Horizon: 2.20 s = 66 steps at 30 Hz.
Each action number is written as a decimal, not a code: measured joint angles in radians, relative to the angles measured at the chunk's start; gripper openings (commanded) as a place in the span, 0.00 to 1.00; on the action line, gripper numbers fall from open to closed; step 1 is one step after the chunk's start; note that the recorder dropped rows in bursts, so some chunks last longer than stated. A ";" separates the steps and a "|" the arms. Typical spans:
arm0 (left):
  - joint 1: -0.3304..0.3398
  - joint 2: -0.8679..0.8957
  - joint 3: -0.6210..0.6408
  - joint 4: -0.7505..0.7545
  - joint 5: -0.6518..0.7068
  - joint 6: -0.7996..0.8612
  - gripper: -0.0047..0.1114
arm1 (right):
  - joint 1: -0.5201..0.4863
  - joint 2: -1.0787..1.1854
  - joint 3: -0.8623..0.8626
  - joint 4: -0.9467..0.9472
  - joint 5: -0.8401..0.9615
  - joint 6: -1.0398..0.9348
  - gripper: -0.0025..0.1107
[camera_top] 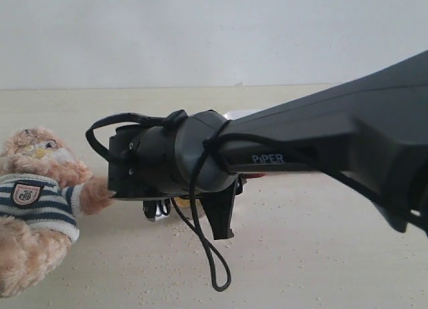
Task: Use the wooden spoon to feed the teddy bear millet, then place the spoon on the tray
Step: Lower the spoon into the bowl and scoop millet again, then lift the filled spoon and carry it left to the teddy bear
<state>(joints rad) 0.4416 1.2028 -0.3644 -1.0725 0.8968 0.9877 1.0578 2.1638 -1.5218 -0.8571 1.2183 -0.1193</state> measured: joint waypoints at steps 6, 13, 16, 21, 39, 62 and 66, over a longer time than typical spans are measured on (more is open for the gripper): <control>0.000 0.000 0.000 0.000 0.000 0.000 0.11 | 0.000 0.000 -0.030 0.066 0.002 -0.046 0.02; 0.000 0.000 0.000 0.000 0.000 0.000 0.11 | 0.000 0.000 -0.032 0.079 0.002 -0.079 0.02; 0.000 0.000 0.000 0.000 0.000 0.000 0.11 | -0.013 0.000 -0.032 0.087 0.002 -0.088 0.02; 0.000 0.000 0.000 0.000 0.000 0.000 0.11 | -0.061 0.000 -0.032 0.109 0.000 -0.109 0.02; 0.000 0.000 0.000 0.000 0.000 0.000 0.11 | -0.085 -0.005 -0.032 0.203 0.004 -0.186 0.02; 0.000 0.000 0.000 0.000 0.000 0.000 0.11 | -0.148 -0.069 -0.032 0.294 0.001 -0.194 0.02; 0.000 0.000 0.000 0.000 0.000 0.000 0.11 | -0.150 -0.092 -0.032 0.296 0.001 -0.191 0.02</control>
<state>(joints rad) 0.4416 1.2028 -0.3644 -1.0725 0.8968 0.9877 0.9076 2.0722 -1.5539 -0.5611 1.2196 -0.3105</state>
